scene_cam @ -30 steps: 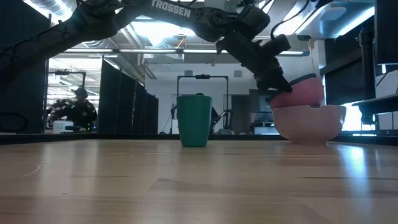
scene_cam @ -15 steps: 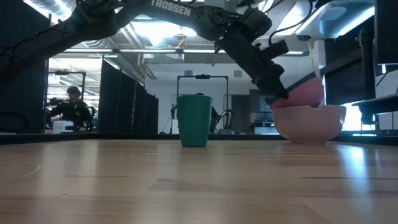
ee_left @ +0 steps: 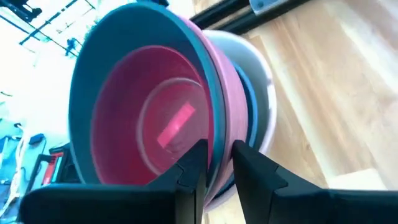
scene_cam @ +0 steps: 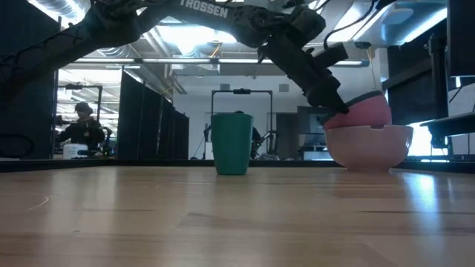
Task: Nest bowls inside each other
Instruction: Stack the bowls on top of the light blue bowl
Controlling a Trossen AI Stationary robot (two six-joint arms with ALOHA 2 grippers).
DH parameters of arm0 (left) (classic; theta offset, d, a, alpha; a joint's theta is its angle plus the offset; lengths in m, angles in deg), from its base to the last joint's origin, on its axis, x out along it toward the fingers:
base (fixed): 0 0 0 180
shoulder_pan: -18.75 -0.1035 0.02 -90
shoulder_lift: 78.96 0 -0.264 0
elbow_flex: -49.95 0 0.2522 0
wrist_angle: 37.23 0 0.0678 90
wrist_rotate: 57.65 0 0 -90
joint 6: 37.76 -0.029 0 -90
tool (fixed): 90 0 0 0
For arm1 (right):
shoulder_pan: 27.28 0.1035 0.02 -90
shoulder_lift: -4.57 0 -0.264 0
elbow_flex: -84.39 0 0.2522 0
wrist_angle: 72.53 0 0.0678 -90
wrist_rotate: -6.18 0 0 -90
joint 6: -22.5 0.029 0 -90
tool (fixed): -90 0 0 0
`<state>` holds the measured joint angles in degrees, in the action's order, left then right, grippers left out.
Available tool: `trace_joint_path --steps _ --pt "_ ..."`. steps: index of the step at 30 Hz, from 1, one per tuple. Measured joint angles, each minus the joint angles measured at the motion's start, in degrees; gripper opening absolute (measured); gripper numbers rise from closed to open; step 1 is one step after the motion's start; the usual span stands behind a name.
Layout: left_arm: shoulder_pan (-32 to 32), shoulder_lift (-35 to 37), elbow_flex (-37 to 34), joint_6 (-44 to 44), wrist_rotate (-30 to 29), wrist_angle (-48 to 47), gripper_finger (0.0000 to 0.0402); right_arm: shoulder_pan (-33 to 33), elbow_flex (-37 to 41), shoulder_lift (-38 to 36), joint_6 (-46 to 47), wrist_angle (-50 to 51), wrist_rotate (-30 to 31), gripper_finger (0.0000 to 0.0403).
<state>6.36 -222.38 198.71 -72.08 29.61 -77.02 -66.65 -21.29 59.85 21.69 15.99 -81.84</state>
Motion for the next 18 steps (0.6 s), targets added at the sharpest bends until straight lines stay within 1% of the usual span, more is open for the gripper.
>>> trace_joint_path --steps 9,13,18 --pt "0.96 0.05 0.0 3.68 0.01 4.45 0.0057 0.0 0.0 0.09 -1.02 -0.02 0.0 0.0175" --pt "1.06 0.05 0.0 2.64 0.01 4.12 0.0057 -0.01 0.0 0.09 -1.03 -0.11 0.0 0.0175" --pt "0.92 0.05 0.0 5.87 0.02 4.44 0.0057 0.0 0.0 0.09 -1.01 -0.1 -0.02 0.0175"
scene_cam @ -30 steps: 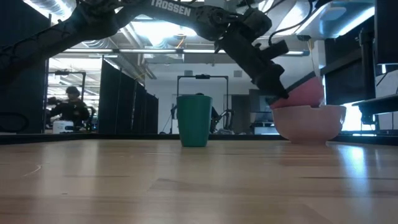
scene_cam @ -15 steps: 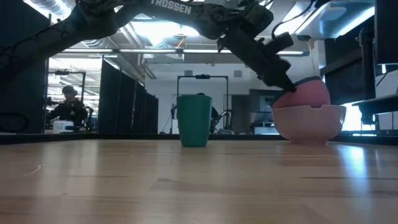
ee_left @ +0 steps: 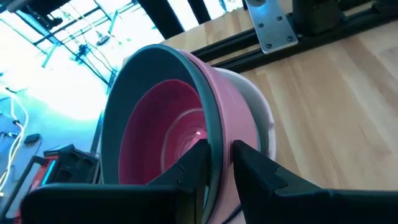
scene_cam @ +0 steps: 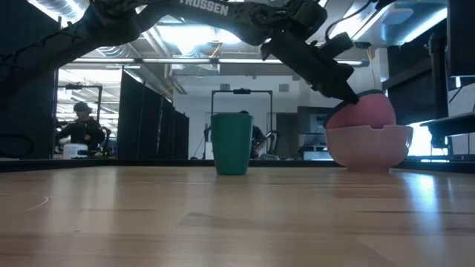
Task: Nest bowls inside each other
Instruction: Stack the bowls on top of the light blue bowl
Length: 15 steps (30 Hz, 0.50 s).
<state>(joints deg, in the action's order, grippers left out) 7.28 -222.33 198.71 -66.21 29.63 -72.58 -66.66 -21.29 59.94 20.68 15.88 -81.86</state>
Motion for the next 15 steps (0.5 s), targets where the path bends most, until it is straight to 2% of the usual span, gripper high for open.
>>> trace_joint_path --steps 8,15 --pt "-0.1 0.0 0.0 5.34 0.02 1.4 0.0056 0.0 0.0 0.0 0.02 0.0 0.0 0.0175" --pt "-0.63 0.62 0.0 -1.21 -0.18 0.77 0.0056 0.0 0.0 0.0 0.01 0.0 0.0 0.0175"
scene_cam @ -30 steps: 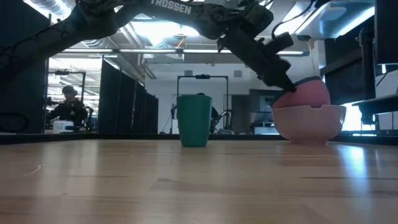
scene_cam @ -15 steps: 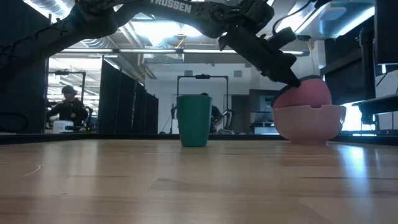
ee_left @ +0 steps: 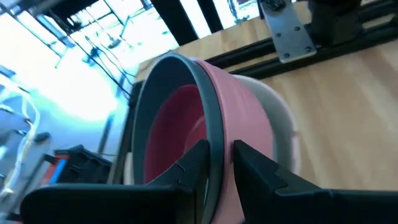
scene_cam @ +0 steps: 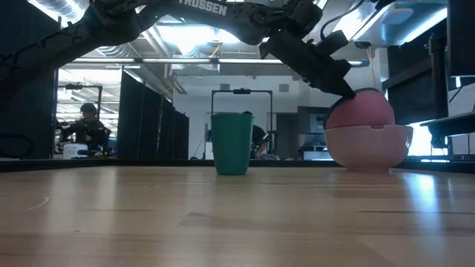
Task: Nest bowls inside each other
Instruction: Stack the bowls on top of the light blue bowl, then stack the orange plastic cup on top of the green plastic cup
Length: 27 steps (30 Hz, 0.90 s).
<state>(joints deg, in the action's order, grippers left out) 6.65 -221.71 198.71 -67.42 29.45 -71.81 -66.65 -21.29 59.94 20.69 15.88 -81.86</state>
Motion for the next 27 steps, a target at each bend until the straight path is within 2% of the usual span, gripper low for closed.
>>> trace_joint_path --steps 7,13,21,27 --pt "-0.44 0.62 0.0 -6.45 -0.18 -0.76 0.0056 -0.01 0.0 0.0 0.01 0.01 0.0 0.0175" --pt "-0.15 0.64 0.0 -11.23 0.1 -5.04 0.0056 -0.01 0.0 0.0 0.01 0.02 0.0 0.0175" --pt "0.22 0.75 0.0 -10.76 0.55 -5.05 0.0056 -0.02 0.0 0.0 0.01 0.0 0.0 0.0175" --pt "0.57 3.78 0.01 -4.78 -2.79 -6.82 0.0056 0.0 0.0 0.0 0.01 0.0 0.0 0.0175"
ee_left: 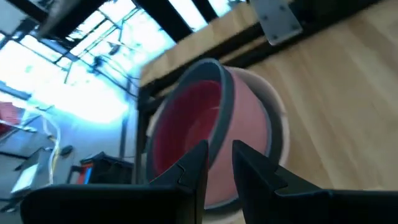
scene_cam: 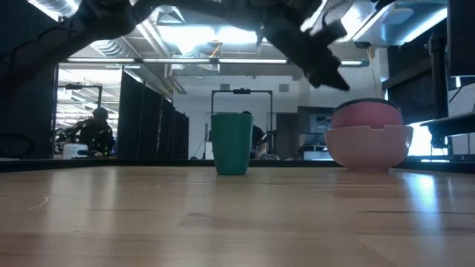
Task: Nest bowls inside each other
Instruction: Stack the orange plastic cup on top of the green plastic cup
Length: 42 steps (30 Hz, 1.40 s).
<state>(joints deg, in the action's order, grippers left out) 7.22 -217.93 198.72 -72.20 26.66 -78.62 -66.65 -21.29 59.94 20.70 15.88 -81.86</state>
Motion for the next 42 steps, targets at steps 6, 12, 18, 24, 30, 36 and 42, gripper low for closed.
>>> trace_joint_path --steps 6,12,18,24,30,36,42 --pt "0.04 3.72 0.01 8.51 -4.18 -3.12 0.0056 0.0 0.0 0.0 0.0 0.0 0.0 0.0175" --pt "-0.06 7.3 0.02 18.46 -6.33 -8.94 0.0056 -0.01 0.0 -0.01 0.0 0.02 -0.02 0.0175" --pt "-0.52 9.92 -0.01 29.39 -6.34 -17.4 0.0056 -0.02 0.0 -0.02 0.0 -0.14 -0.02 0.0175" --pt "0.2 11.9 -0.01 32.12 -6.3 -31.34 0.0056 0.0 0.0 -0.02 0.0 -0.11 -0.02 0.0175" --pt "0.81 15.43 -0.01 29.79 -4.17 -36.33 0.0056 0.0 0.0 -0.02 0.0 -0.07 -0.02 0.0175" --pt "0.94 20.09 -0.01 24.44 -0.53 -39.05 0.0057 0.0 0.0 -0.02 0.0 -0.07 -0.02 0.0175" --pt "0.96 25.59 -0.01 20.08 1.29 -41.66 0.0057 -0.02 0.0 -0.02 0.0 -0.04 -0.02 0.0175"
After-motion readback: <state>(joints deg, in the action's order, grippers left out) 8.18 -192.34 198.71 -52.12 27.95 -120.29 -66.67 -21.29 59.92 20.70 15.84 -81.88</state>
